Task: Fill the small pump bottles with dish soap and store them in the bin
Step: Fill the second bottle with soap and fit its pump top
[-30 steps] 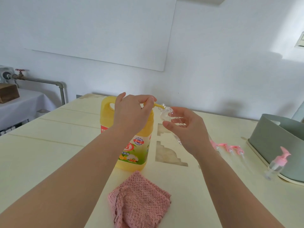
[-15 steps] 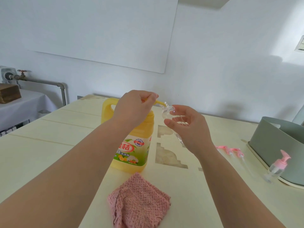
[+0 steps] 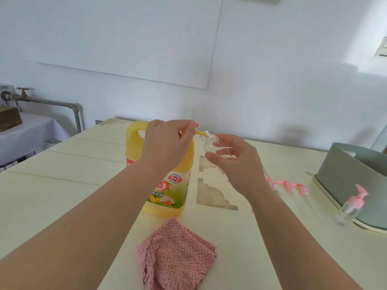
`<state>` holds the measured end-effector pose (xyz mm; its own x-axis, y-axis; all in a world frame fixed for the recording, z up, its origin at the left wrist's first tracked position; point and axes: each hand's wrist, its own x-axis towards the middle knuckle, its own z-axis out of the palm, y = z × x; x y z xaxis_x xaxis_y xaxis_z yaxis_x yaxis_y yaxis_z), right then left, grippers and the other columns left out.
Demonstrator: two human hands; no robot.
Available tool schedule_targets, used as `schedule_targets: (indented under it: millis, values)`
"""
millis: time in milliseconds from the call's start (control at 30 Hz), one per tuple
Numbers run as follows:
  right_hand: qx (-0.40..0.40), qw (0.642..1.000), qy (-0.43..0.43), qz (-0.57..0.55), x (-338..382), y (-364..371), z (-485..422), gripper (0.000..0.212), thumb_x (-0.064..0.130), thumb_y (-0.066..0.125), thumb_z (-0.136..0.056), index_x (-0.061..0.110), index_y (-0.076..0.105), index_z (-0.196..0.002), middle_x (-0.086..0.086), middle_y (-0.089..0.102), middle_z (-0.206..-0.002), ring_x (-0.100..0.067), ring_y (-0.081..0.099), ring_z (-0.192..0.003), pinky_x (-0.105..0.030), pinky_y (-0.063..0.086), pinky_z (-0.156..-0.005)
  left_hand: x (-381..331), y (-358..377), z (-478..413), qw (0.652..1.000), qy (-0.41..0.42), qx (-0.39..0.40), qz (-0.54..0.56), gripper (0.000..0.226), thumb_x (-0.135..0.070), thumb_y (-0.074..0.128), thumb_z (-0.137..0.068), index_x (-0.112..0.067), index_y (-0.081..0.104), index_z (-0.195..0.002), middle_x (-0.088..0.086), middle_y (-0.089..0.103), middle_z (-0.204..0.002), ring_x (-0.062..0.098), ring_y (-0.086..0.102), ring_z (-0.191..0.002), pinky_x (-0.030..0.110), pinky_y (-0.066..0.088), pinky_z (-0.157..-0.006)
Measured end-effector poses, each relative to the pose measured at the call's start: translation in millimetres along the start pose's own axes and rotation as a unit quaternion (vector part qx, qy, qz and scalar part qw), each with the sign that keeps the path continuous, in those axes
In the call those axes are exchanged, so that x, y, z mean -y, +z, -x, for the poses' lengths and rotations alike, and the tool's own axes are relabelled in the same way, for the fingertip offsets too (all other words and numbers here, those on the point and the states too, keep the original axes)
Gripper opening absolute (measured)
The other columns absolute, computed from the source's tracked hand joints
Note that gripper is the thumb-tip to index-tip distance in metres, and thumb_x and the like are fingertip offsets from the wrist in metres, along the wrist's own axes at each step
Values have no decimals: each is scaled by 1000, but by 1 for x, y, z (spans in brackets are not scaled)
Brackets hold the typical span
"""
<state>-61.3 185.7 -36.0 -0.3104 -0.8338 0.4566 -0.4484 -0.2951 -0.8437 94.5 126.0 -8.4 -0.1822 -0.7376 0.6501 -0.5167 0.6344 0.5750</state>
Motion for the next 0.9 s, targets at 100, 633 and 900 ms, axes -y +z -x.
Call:
schedule_targets:
  millis: [100, 633, 900]
  values:
    - [-1, 1000, -1, 10, 2, -5, -2, 41, 25, 80, -76, 27, 65, -114, 17, 68, -100, 0, 63, -89, -12, 49, -73, -2, -5, 1, 996, 19, 74, -43, 31, -36, 37, -99, -34, 57, -124, -15, 60, -98, -17, 38, -75, 24, 20, -101]
    - [-28, 998, -4, 54, -2, -52, -15, 36, 25, 81, -75, 41, 62, -101, 27, 66, -91, 7, 62, -83, -25, 51, -74, -28, 35, -19, 995, 33, 96, 10, 32, -44, 39, -97, -37, 59, -122, -19, 59, -122, 2, 51, -108, 22, 37, -90]
    - [-20, 999, -6, 39, -11, -48, -6, 35, 23, 80, -76, 41, 62, -101, 20, 68, -100, 5, 62, -86, -16, 50, -79, -20, 36, -11, 996, 73, 45, -29, 30, -39, 42, -97, -33, 65, -116, -17, 64, -118, 4, 55, -112, 24, 34, -100]
